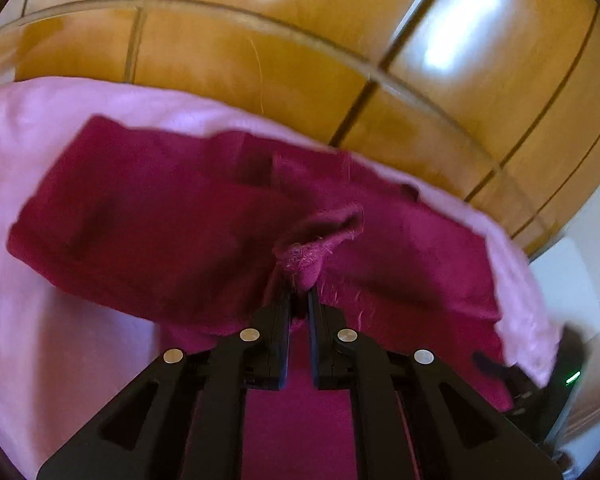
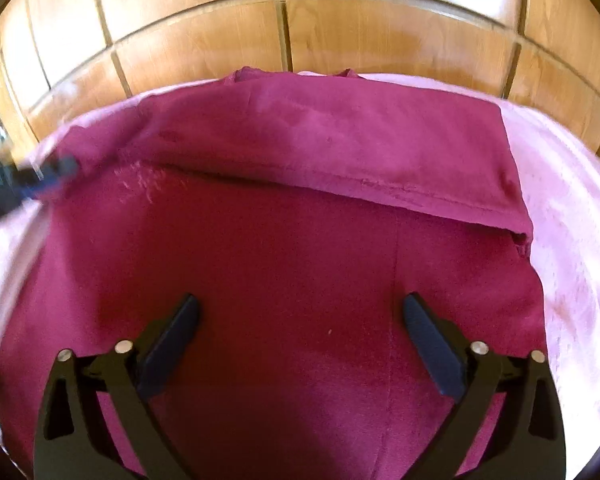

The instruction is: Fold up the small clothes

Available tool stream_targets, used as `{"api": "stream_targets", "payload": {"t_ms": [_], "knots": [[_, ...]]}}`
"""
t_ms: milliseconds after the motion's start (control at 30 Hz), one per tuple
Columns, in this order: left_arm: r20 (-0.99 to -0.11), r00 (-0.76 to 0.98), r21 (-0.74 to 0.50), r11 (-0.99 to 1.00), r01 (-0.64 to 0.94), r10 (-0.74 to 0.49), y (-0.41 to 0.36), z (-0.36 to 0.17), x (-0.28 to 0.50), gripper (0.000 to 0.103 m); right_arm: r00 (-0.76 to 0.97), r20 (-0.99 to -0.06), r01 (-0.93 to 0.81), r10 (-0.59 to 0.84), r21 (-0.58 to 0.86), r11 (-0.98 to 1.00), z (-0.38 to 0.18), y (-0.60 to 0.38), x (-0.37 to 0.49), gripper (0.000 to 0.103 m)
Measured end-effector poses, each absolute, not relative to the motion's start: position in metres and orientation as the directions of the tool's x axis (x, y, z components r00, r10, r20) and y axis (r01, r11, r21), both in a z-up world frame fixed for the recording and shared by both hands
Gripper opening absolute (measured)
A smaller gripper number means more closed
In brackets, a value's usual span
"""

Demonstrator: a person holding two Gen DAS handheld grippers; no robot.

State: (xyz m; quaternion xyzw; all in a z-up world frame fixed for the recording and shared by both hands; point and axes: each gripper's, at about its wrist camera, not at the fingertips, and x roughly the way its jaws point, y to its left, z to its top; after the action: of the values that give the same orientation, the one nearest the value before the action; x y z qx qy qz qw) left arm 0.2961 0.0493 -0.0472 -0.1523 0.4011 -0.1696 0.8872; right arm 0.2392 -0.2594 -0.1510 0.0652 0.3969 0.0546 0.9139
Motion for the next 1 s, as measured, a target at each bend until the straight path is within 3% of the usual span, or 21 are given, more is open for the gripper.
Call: {"api": "stream_targets", "payload": {"t_ms": [67, 133, 200, 333, 400, 533, 567, 600, 633, 700, 833, 1000], "knots": [[-0.649, 0.625, -0.412, 0.891, 0.19, -0.434, 0.05, -0.046, 0.29, 0.011, 0.678, -0.681, -0.076, 0.275, 0.307, 0.949, -0.136, -0.264, 0.24, 0.077], [-0.639, 0.63, -0.416, 0.887, 0.2, -0.441, 0.058, -0.044, 0.28, 0.027, 0.668, -0.631, -0.124, 0.395, 0.429, 0.895, -0.123, -0.258, 0.245, 0.075], [-0.624, 0.647, -0.408, 0.889, 0.206, -0.437, 0.067, -0.04, 0.264, 0.035, 0.636, -0.593, -0.167, 0.494, 0.52, 0.838, -0.117, -0.245, 0.256, 0.071], [-0.617, 0.654, -0.41, 0.888, 0.208, -0.438, 0.08, -0.044, 0.242, 0.037, 0.555, -0.558, -0.186, 0.617, 0.64, 0.746, -0.12, -0.207, 0.29, 0.07], [-0.624, 0.643, -0.415, 0.885, 0.21, -0.445, 0.083, -0.051, 0.231, 0.037, 0.543, -0.58, -0.172, 0.608, 0.631, 0.756, -0.125, -0.193, 0.302, 0.067], [-0.633, 0.634, -0.403, 0.888, 0.22, -0.445, 0.086, -0.06, 0.218, 0.037, 0.527, -0.626, -0.153, 0.575, 0.596, 0.788, -0.132, -0.159, 0.329, 0.051], [-0.642, 0.623, -0.409, 0.887, 0.214, -0.447, 0.086, -0.064, 0.219, 0.037, 0.525, -0.648, -0.149, 0.551, 0.568, 0.81, -0.133, -0.151, 0.335, 0.039], [-0.653, 0.611, -0.416, 0.886, 0.205, -0.448, 0.086, -0.07, 0.22, 0.037, 0.524, -0.669, -0.145, 0.527, 0.539, 0.829, -0.133, -0.145, 0.338, 0.017], [-0.668, 0.598, -0.413, 0.889, 0.198, -0.443, 0.087, -0.078, 0.221, 0.037, 0.529, -0.699, -0.145, 0.482, 0.485, 0.862, -0.13, -0.139, 0.342, 0.005], [-0.668, 0.601, -0.409, 0.891, 0.194, -0.438, 0.088, -0.083, 0.221, 0.037, 0.56, -0.691, -0.178, 0.457, 0.439, 0.881, -0.113, -0.136, 0.337, 0.004], [-0.661, 0.605, -0.421, 0.887, 0.19, -0.444, 0.09, -0.084, 0.222, 0.037, 0.686, -0.59, -0.252, 0.426, 0.356, 0.9, -0.047, -0.163, 0.31, 0.004], [-0.664, 0.605, -0.418, 0.889, 0.187, -0.439, 0.09, -0.084, 0.221, 0.037, 0.793, -0.495, -0.228, 0.354, 0.298, 0.927, 0.014, -0.226, 0.292, 0.004]]}}
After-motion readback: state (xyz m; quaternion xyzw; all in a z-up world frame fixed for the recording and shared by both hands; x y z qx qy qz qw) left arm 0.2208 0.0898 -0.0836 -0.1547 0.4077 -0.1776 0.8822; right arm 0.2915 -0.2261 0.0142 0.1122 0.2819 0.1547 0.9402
